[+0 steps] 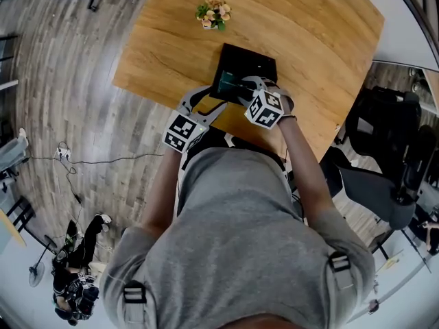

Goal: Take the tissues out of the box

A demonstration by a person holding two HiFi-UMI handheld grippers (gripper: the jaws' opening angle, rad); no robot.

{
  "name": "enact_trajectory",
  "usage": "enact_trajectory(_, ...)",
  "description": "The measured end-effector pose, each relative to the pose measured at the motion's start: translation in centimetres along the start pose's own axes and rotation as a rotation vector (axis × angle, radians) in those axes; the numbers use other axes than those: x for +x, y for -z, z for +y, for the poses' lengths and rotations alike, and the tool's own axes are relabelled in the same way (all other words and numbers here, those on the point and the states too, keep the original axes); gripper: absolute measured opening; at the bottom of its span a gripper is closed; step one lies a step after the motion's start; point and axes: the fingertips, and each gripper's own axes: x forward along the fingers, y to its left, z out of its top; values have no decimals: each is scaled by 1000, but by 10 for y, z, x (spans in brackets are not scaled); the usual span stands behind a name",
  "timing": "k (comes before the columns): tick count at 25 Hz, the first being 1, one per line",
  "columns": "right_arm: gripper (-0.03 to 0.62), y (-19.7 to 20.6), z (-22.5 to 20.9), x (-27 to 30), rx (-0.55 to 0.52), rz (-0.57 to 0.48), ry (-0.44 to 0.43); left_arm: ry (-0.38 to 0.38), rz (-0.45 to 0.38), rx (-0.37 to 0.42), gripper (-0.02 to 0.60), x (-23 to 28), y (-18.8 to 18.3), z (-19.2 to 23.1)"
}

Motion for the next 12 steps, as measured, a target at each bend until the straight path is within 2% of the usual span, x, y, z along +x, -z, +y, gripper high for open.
enact_trajectory(12,45,2,1,3,62,17,-11,23,19,9,238,1,-7,14)
